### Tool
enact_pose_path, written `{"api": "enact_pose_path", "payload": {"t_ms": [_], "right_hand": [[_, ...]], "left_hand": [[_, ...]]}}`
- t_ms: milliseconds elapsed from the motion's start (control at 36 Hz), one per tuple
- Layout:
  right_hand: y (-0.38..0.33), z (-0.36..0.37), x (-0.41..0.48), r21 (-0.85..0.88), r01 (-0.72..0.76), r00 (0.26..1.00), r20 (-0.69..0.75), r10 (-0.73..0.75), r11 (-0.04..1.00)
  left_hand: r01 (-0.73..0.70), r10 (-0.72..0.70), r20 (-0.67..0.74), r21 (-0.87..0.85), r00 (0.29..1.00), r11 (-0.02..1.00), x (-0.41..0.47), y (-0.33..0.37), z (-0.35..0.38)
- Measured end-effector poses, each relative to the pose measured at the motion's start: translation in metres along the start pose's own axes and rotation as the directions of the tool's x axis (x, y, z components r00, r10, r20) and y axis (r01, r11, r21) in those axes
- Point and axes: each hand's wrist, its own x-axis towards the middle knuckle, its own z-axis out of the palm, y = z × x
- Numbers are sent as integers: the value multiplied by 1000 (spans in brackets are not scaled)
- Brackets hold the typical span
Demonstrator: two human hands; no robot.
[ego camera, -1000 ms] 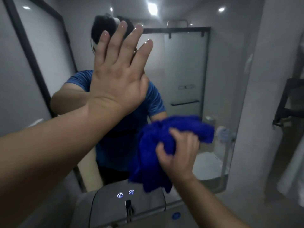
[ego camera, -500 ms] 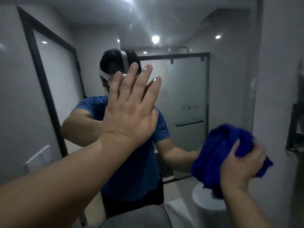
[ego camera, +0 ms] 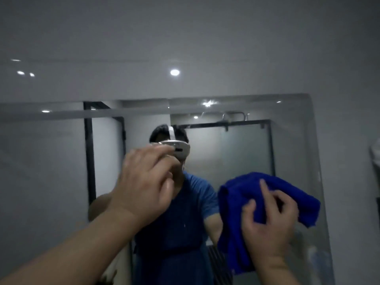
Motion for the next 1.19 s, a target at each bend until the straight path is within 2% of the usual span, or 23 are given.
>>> {"api": "enact_pose_path", "payload": {"t_ms": [56, 111, 222, 306, 361, 444, 528, 611, 667, 722, 750, 806, 833, 861, 889, 917, 1000, 1056, 1111, 1194], "right_hand": [[26, -6, 12, -27, -130, 987, -97, 127, 991], [38, -12, 30, -28, -241, 964, -122, 236, 970], [28, -9, 86, 5, -381, 915, -139, 378, 924], [-6, 3, 148, -28, -386, 916, -129, 380, 922], [-43, 17, 178, -48, -305, 952, -53, 303, 951], [-104, 46, 193, -63, -107, 988, 105, 113, 992], [-152, 64, 157, -28, 92, 959, 272, -81, 995], [-164, 61, 88, 57, 260, 912, 312, -265, 964], [-153, 51, 35, 106, 351, 863, 349, -365, 931], [-130, 37, -23, 152, 447, 779, 418, -468, 881], [-116, 29, -50, 175, 514, 721, 442, -533, 840], [-84, 10, -83, 178, 700, 550, 482, -682, 691], [-67, 3, -85, 178, 774, 459, 503, -732, 607], [-52, -3, -78, 188, 807, 405, 516, -755, 561], [-41, -7, -63, 200, 800, 409, 510, -757, 566], [-32, -9, -43, 207, 769, 456, 485, -747, 604], [-21, -1, 41, 158, 636, 647, 423, -634, 755], [-26, 11, 107, 40, 503, 792, 380, -479, 863], [-47, 26, 165, -51, 317, 902, 326, -284, 947], [-89, 50, 207, -125, 98, 962, 266, -62, 987]], "left_hand": [[128, -127, -10, 90, 992, 988, 14, -17, -14], [203, -208, 21, 152, 978, 967, 19, -28, -21], [163, -179, 55, 222, 982, 961, 13, -34, -17], [159, -171, 31, 230, 985, 960, 15, -35, -15], [157, -166, 24, 228, 986, 961, 15, -34, -15], [155, -165, 29, 218, 986, 964, 15, -31, -17], [150, -161, 33, 219, 986, 964, 15, -31, -20], [144, -156, 34, 227, 987, 963, 14, -32, -20], [141, -149, 19, 224, 989, 964, 13, -34, -19], [135, -141, 12, 227, 990, 964, 13, -35, -18], [128, -134, 13, 235, 991, 964, 14, -36, -18], [120, -128, 17, 254, 992, 960, 13, -36, -17], [118, -127, 19, 261, 992, 958, 13, -36, -17], [118, -127, 19, 264, 992, 957, 13, -36, -16], [118, -127, 17, 265, 992, 957, 13, -36, -15], [120, -129, 14, 268, 992, 956, 13, -37, -15], [117, -122, -1, 281, 993, 952, 12, -39, -12], [105, -106, -11, 282, 994, 954, 12, -40, -11], [99, -102, -5, 287, 995, 953, 11, -41, -10], [107, -113, 5, 271, 994, 957, 9, -40, -11]]}}
